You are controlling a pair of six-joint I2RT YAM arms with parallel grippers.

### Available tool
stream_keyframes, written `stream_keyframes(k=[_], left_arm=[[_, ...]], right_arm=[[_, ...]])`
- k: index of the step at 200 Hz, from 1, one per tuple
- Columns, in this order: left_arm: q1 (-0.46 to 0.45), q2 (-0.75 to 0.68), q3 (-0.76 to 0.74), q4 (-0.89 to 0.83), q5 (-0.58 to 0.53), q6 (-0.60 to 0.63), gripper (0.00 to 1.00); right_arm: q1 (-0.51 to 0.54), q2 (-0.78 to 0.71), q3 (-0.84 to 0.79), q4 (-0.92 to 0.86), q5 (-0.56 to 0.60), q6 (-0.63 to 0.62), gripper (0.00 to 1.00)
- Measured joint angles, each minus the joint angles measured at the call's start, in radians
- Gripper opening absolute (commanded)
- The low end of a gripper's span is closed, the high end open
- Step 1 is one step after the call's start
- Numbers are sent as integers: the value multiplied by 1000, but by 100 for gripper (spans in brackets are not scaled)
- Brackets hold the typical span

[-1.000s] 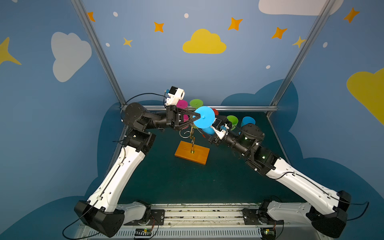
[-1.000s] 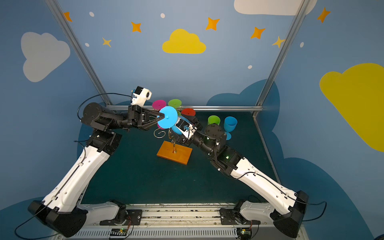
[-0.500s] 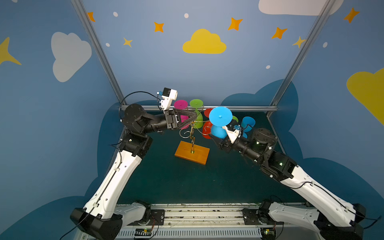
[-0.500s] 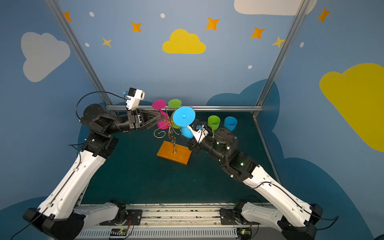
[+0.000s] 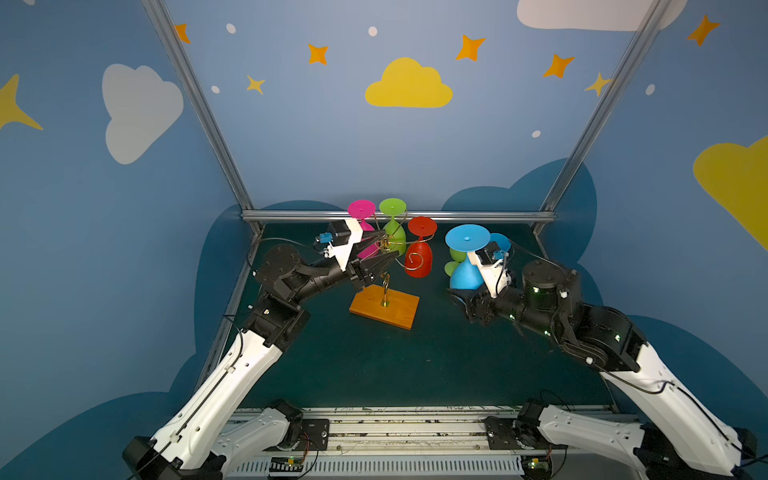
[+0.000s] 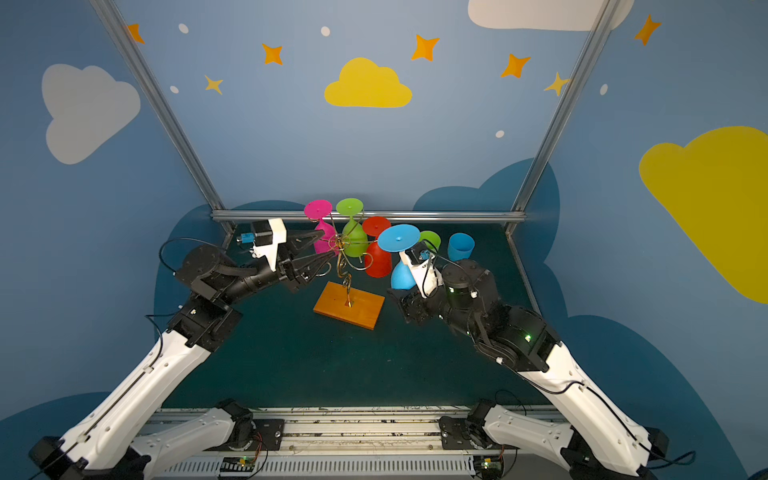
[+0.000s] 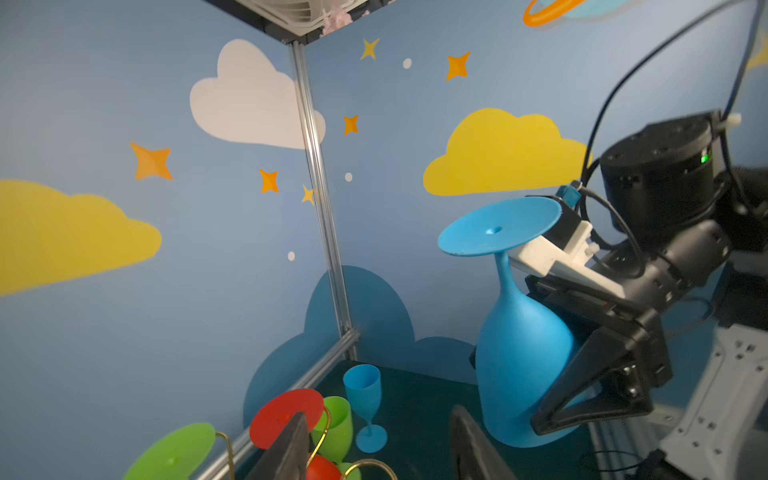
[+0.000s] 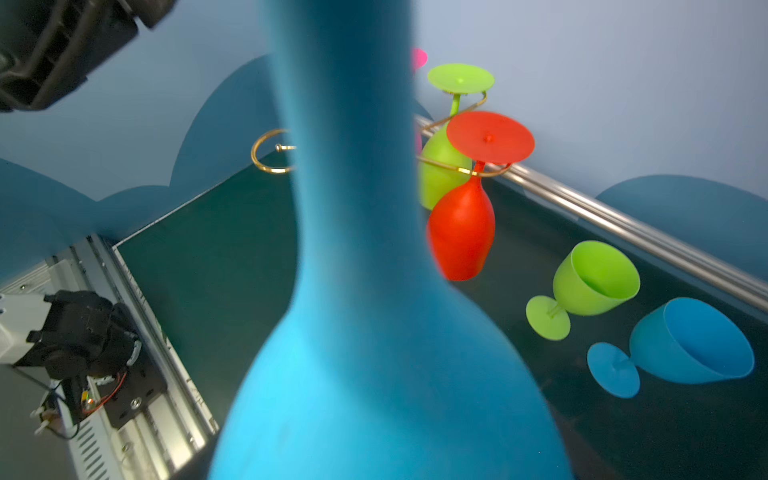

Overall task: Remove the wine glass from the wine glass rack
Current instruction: 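Close the right gripper on the blue bowl while the left gripper releases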

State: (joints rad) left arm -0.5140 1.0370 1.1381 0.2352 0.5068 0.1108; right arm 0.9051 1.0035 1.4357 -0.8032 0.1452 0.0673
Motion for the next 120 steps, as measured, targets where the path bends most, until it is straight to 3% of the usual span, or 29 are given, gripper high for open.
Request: stream_keyframes(k=[23, 63, 120], left_arm=[[-39, 12, 0, 32, -11, 177, 49], [-99, 37, 1, 42, -6, 381, 45], [-143, 84, 1, 36, -9, 504, 44]], right_arm=[[0, 31, 26, -53, -20, 15, 37], [0, 88, 47, -92, -68, 28, 34], [19, 140, 53, -92, -129, 34, 31]])
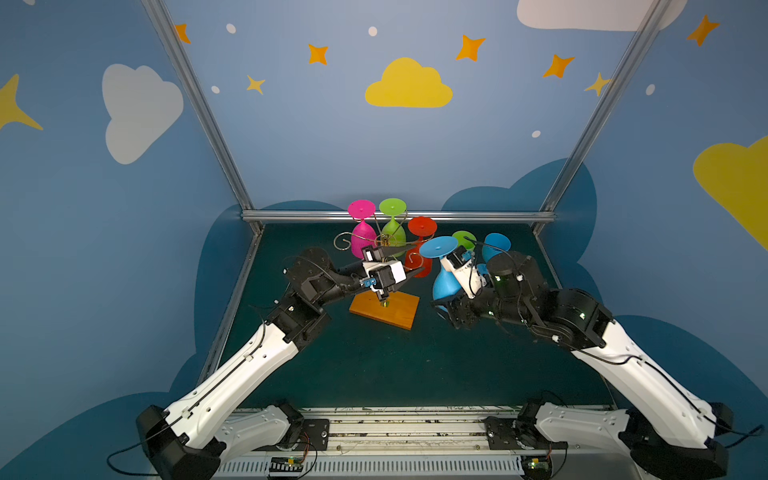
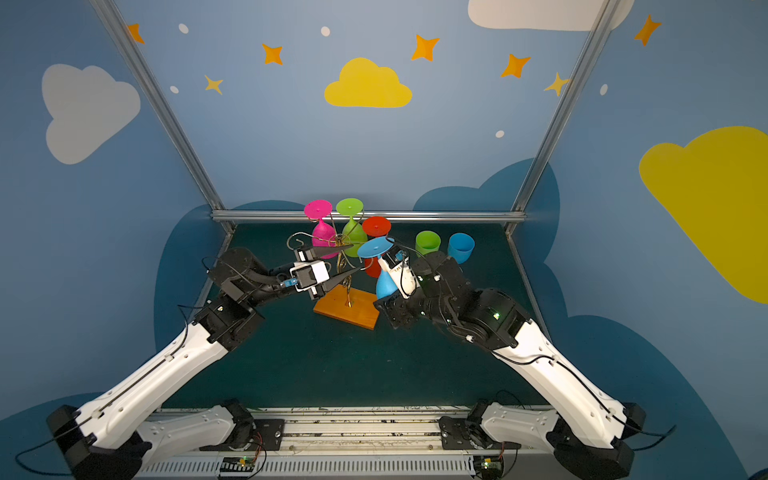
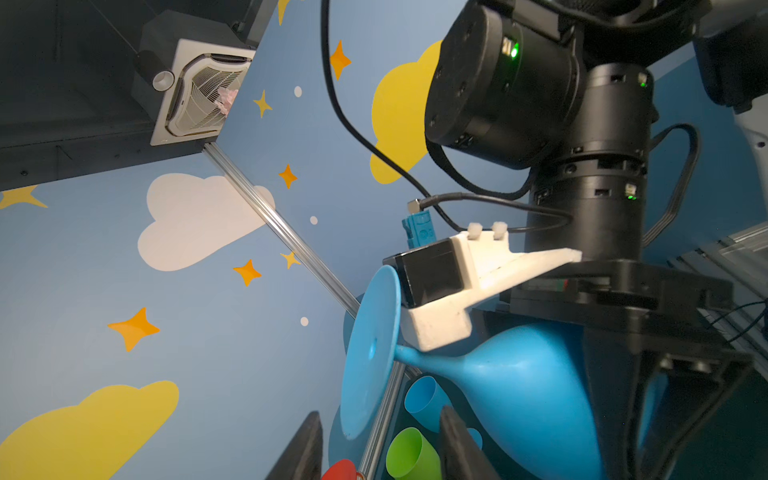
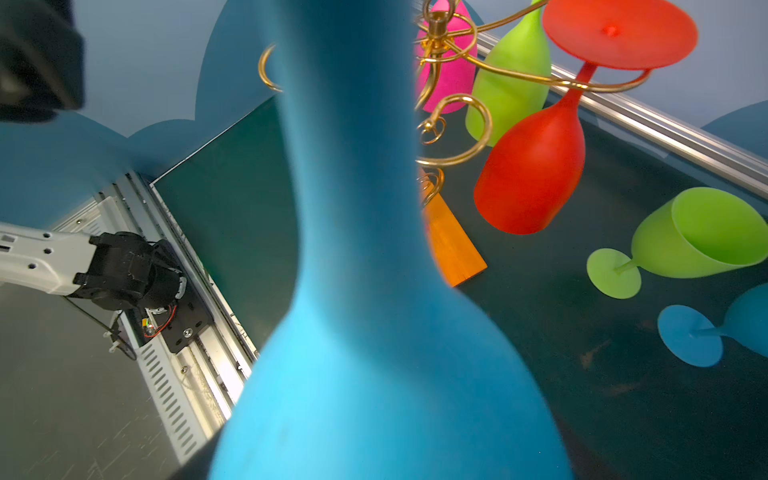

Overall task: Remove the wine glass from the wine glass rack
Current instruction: 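Close the right gripper on the blue bowl while the left gripper releases, then carry the blue glass toward the standing glasses while the left arm draws back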

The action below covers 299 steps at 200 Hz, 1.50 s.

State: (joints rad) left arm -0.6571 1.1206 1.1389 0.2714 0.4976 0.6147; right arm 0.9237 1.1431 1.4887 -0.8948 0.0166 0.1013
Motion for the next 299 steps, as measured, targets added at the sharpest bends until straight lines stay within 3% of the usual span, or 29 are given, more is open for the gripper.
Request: stream_keyframes(k=[57, 110, 128, 176, 201, 252, 299], left_arm=[[-5, 12, 0, 6, -5, 19, 35], [-8, 12, 0, -2, -14, 43, 3], [-6, 11, 0, -11, -19, 68, 3], [-19, -19, -21, -19, -87, 32, 3], [-15, -53, -69, -23, -157, -33, 3], [15, -84, -90, -24, -317, -233, 3], [105, -113, -116, -15, -378, -424, 3]], right_arm=[[41, 35, 0, 1, -21, 11, 31], [61, 53, 0, 20, -22, 34, 33], [61, 52, 0, 20, -26, 48, 40], [61, 27, -24, 54, -46, 61, 76], [52, -29, -81, 120, -69, 81, 84], [-5, -222, -185, 312, -117, 132, 87], [-67, -385, -280, 424, -141, 176, 82]])
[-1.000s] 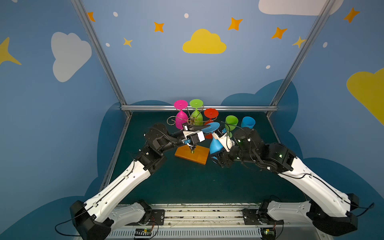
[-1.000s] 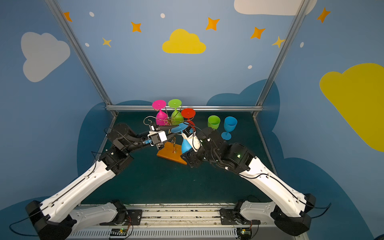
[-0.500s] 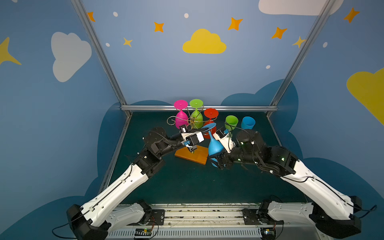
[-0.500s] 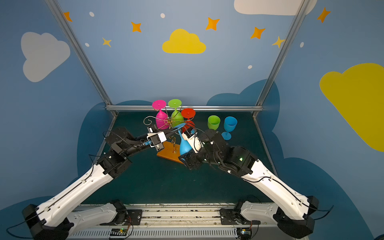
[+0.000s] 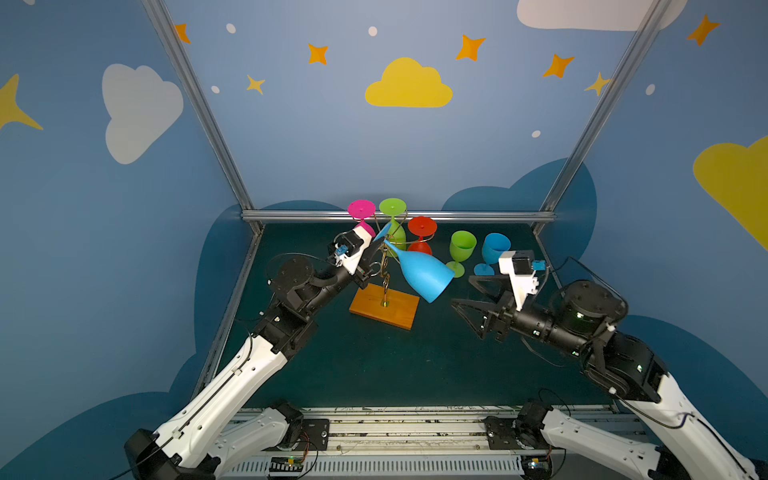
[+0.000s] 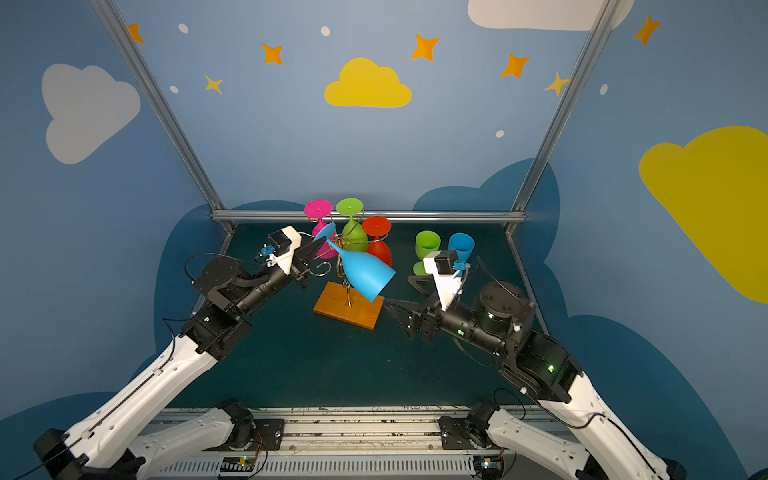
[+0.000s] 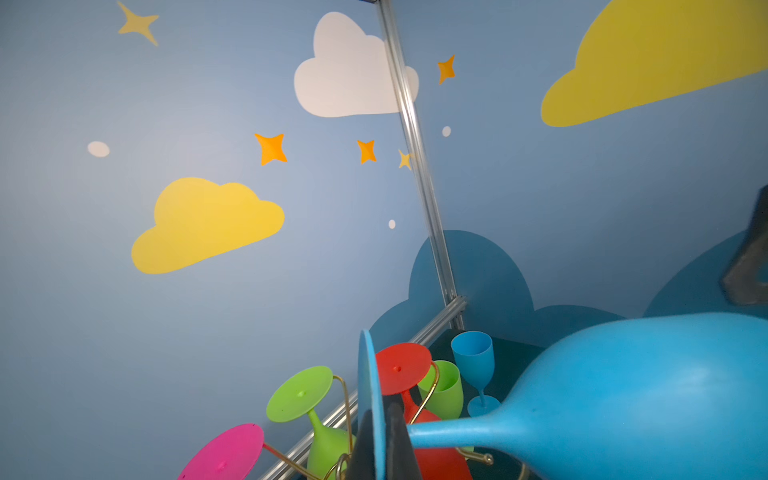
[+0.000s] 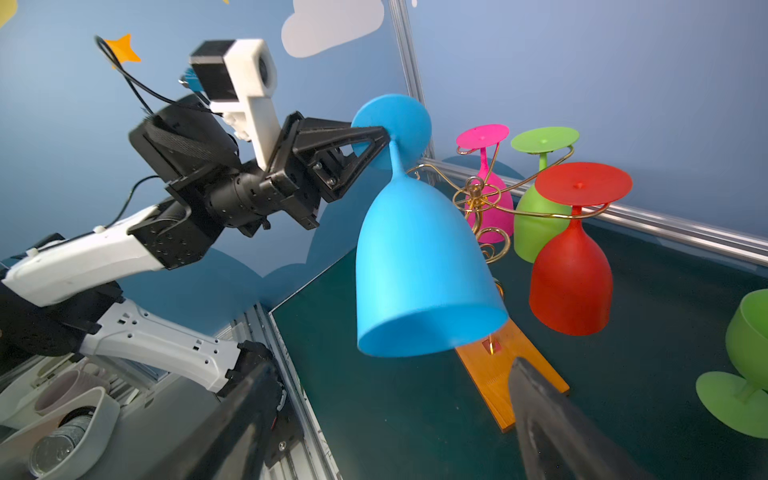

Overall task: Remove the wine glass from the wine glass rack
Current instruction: 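Carry the blue glass toward the standing glasses while the left arm draws back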

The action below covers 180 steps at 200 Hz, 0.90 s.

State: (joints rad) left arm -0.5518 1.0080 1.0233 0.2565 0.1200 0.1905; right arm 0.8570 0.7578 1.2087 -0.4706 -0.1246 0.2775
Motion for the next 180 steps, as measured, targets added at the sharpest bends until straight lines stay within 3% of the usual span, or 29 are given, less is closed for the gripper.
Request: stream_keyframes(k=[53, 143, 180], left_arm=[[26, -2, -16, 6, 3, -106, 3], [28, -23, -16, 7, 42, -166, 3], [28, -29, -16, 6, 61, -182, 3]], right_arm=[[-30, -42, -48, 47, 11, 34, 71], [-33, 156, -48, 168, 11, 48, 62], [-47, 201, -45, 210, 8, 53, 39]])
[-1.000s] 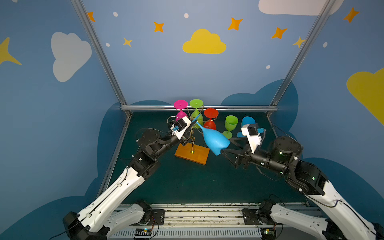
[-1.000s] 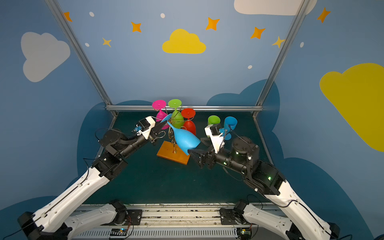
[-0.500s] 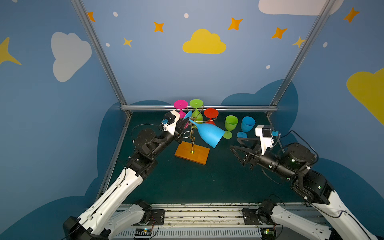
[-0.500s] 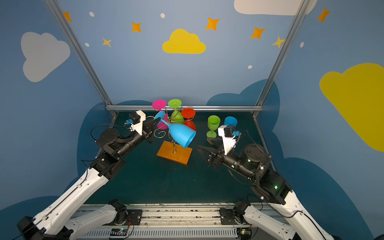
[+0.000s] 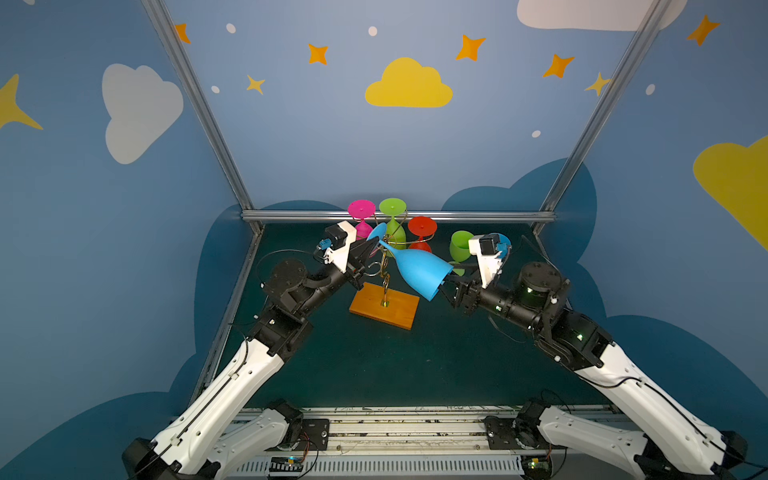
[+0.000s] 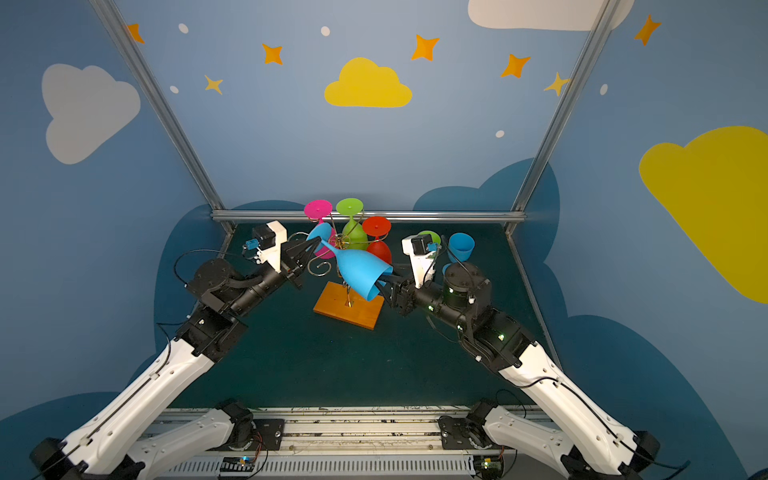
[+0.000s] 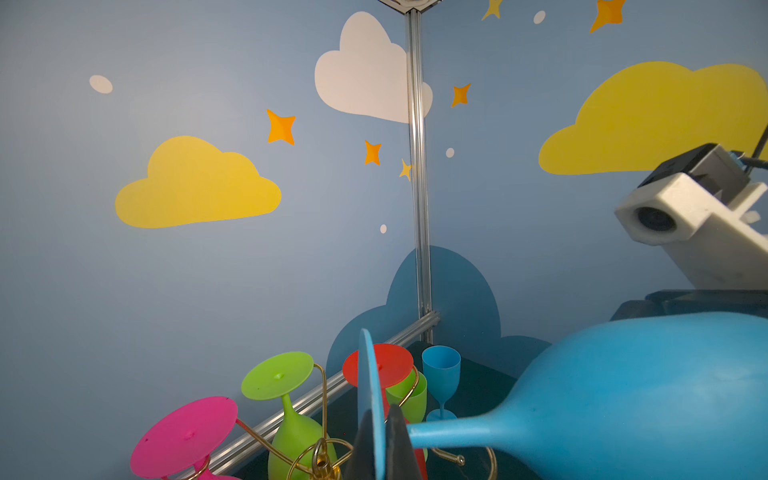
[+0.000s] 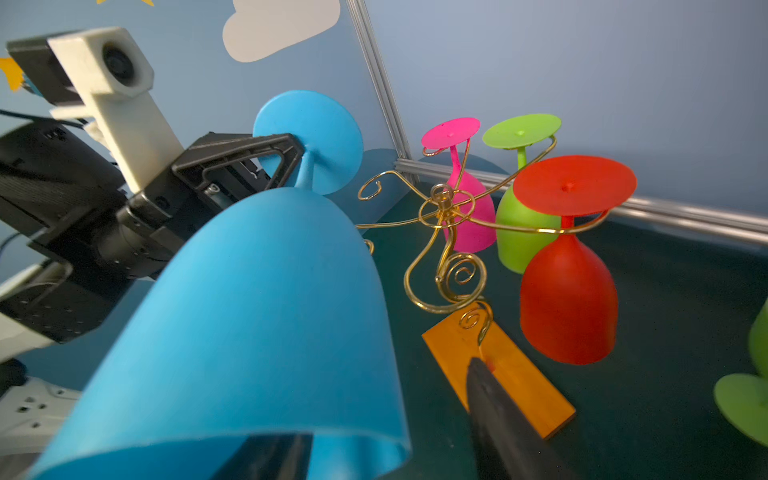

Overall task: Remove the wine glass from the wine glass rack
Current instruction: 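Carry the blue glass toward the standing glasses while the left arm draws back, then stand the blue glass upright beside the other blue glass with the right gripper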

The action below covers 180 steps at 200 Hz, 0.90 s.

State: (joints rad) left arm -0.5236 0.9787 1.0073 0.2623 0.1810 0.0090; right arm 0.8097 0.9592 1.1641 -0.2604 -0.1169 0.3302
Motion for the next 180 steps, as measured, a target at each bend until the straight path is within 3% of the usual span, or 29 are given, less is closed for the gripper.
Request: stream_keyframes(k=[36, 54, 64, 77, 106, 134, 180], left_arm=[[0, -7, 0, 0, 6, -14, 3], [2, -7, 0, 0, 6, -18, 15], [3, -7, 0, 1, 6, -15, 28], [3, -7, 0, 1, 2, -16, 55], [12, -16, -2, 0, -42, -17, 79], [52, -59, -17, 3, -96, -10, 91], [199, -125, -85, 29, -156, -38, 94]], right_arm=[[-5, 17, 11, 40, -27, 3, 11], [-6, 17, 12, 47, -40, 2, 0], [-6, 17, 13, 47, -42, 8, 0], [-9, 14, 15, 47, -41, 7, 0], [-18, -6, 46, -23, -8, -14, 0], [-63, -75, 130, -176, 80, -66, 0], [-110, -198, 304, -499, 261, -141, 0]])
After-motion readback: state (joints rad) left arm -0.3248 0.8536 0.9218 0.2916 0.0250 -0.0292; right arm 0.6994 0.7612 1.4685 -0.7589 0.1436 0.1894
